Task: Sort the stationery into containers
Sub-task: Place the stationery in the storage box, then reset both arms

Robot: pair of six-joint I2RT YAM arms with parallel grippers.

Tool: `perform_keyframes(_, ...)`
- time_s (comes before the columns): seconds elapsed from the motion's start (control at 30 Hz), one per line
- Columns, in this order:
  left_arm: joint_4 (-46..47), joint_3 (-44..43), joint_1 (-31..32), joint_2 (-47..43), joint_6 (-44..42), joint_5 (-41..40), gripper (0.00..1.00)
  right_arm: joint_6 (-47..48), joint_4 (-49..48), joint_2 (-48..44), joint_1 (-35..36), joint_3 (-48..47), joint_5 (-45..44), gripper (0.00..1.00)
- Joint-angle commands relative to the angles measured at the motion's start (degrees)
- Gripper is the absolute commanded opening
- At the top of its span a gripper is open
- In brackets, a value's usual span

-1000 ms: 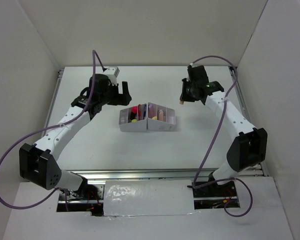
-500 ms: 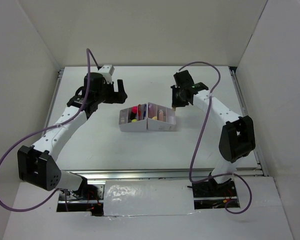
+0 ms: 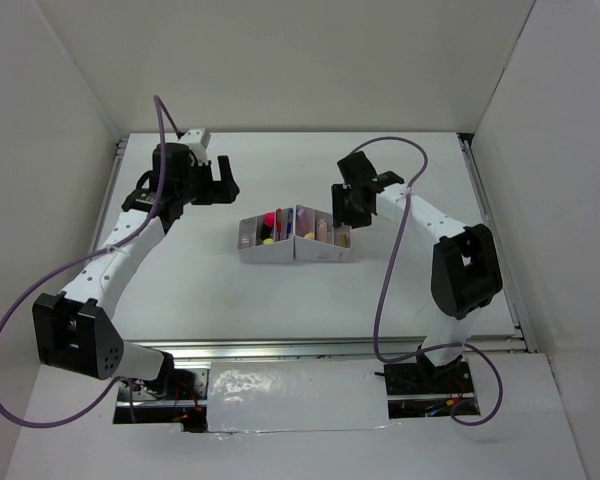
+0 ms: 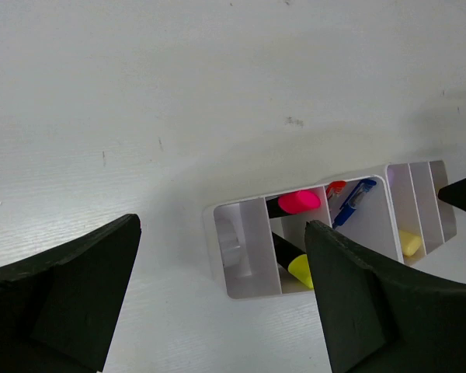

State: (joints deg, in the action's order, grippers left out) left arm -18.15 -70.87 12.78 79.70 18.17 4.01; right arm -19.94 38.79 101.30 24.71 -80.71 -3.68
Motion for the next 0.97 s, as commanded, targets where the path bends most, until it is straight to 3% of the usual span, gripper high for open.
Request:
perform_keyframes(0.0,0.49,-0.23,-1.61,-2.27,-0.07,2.48,0.99,0.26,0.15,-0.57,0.87,0.11,0.87,0.56)
perform_keyframes(0.1,-0.3,-0.15,-3.1,-2.53,0.02,3.63,0.99,1.22,0.41,-1.71,0.87,-0.68,1.31,0.67)
perform_keyframes(0.27,-1.0,0.03,-6.53,-3.67,-2.0,5.21,0.99,5.26,0.85,-7.59,-0.36,-5.42,3.42,0.68)
perform_keyframes(0.43,-2.86,1.69,-10.84,-5.95,-6.48,5.83,0.99,11.14,-0.12,-15.07,-5.98,-8.06,7.19,0.81)
perform_keyframes(0.47,-2.51,2.66,-11.1,-7.01,-7.35,5.57,0.99,12.46,0.06,-15.77,-7.21,-7.71,7.55,0.87)
perform_keyframes(0.57,-1.97,7.92,-11.37,-11.57,-10.43,2.59,0.99,16.78,-2.12,-21.38,-12.83,-1.58,7.38,1.0)
perform_keyframes(0.7,-2.33,14.26,-12.16,-16.14,-12.54,0.12,0.99,18.27,-7.22,-27.9,-20.64,11.76,7.03,1.0)
perform_keyframes(0.93,-1.62,21.21,-12.6,-21.52,-13.43,-2.16,1.0,19.33,-10.39,-35.2,-24.27,21.38,7.55,1.0)
